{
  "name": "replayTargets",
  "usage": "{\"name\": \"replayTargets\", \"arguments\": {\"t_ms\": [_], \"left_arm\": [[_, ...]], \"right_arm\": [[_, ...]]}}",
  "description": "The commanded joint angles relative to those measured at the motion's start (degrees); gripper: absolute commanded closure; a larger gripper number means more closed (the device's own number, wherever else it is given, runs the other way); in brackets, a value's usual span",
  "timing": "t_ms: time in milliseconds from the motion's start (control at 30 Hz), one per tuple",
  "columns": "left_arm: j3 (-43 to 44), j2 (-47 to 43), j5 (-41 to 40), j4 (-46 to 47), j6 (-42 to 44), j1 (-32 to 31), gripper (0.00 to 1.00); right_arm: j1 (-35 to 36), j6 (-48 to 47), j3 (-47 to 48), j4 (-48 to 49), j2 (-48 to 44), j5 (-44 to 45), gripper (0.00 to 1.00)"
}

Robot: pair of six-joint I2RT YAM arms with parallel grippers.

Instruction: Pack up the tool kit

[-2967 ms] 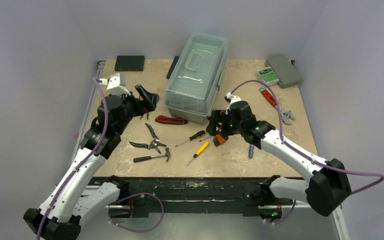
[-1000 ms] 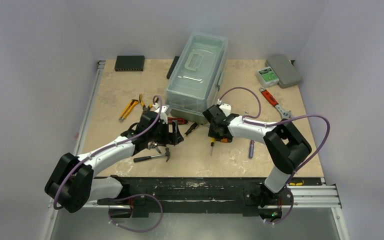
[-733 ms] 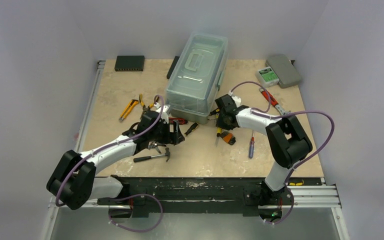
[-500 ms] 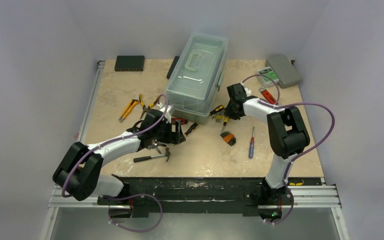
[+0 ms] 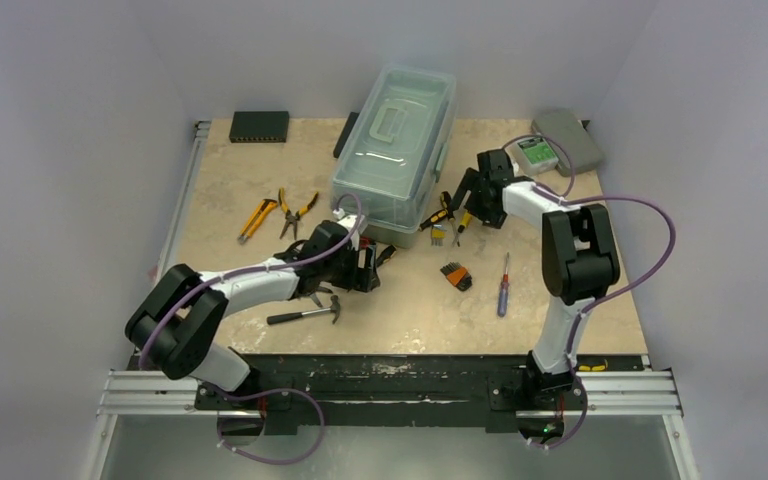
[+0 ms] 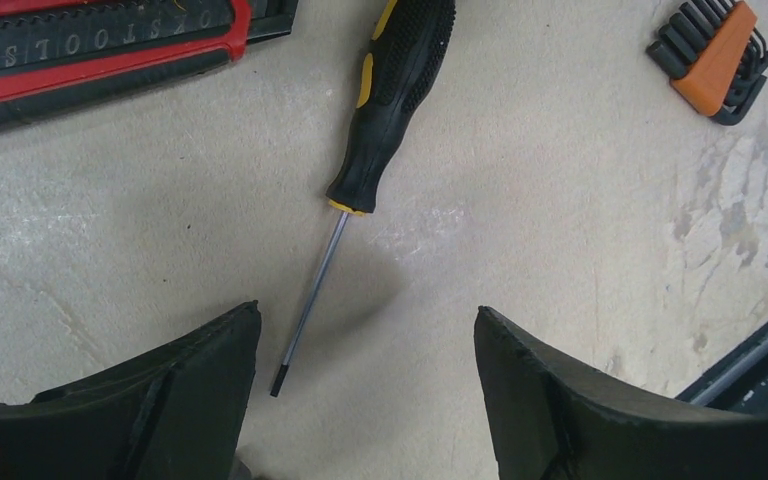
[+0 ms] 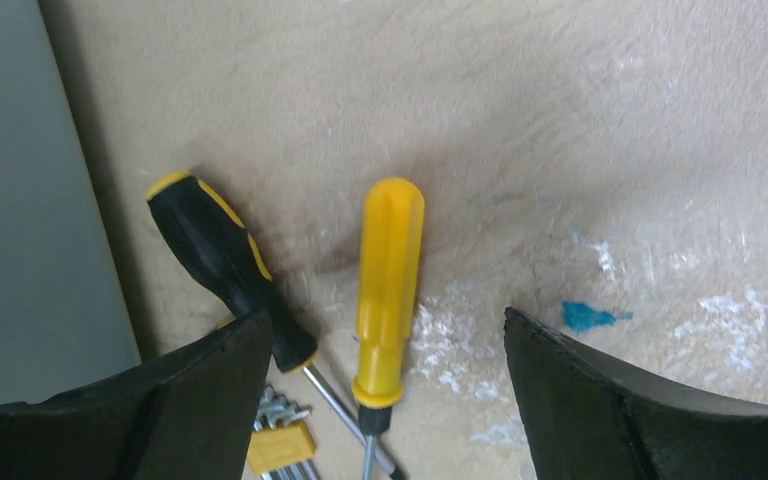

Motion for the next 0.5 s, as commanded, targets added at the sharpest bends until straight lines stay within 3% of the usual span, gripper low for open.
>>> {"name": "replayTargets", "arguments": {"t_ms": [0, 233, 333, 467], "left_arm": [[1.5, -0.5, -7.1, 3.1, 3.2, -2.7, 0.25], [3.3, 1.6, -13.0, 3.7, 7.6, -6.1, 0.26], [4.6, 3.3, -13.6, 3.2, 8.5, -7.0, 0.25], [6.9, 5.7, -14.7, 1.7, 9.5, -8.5, 0.25]], "right_arm": [[0.3, -2.6, -2.4, -1.3, -5.8, -1.0, 0.14], [0.3, -5.6, -9.1, -1.1, -16.0, -1.0, 0.11], [0.3, -6.9, -12.1, -1.2, -20.6, -1.1, 0.02], [0.3, -9.0, -15.9, -2.3, -25.3, -0.3, 0.01]]}}
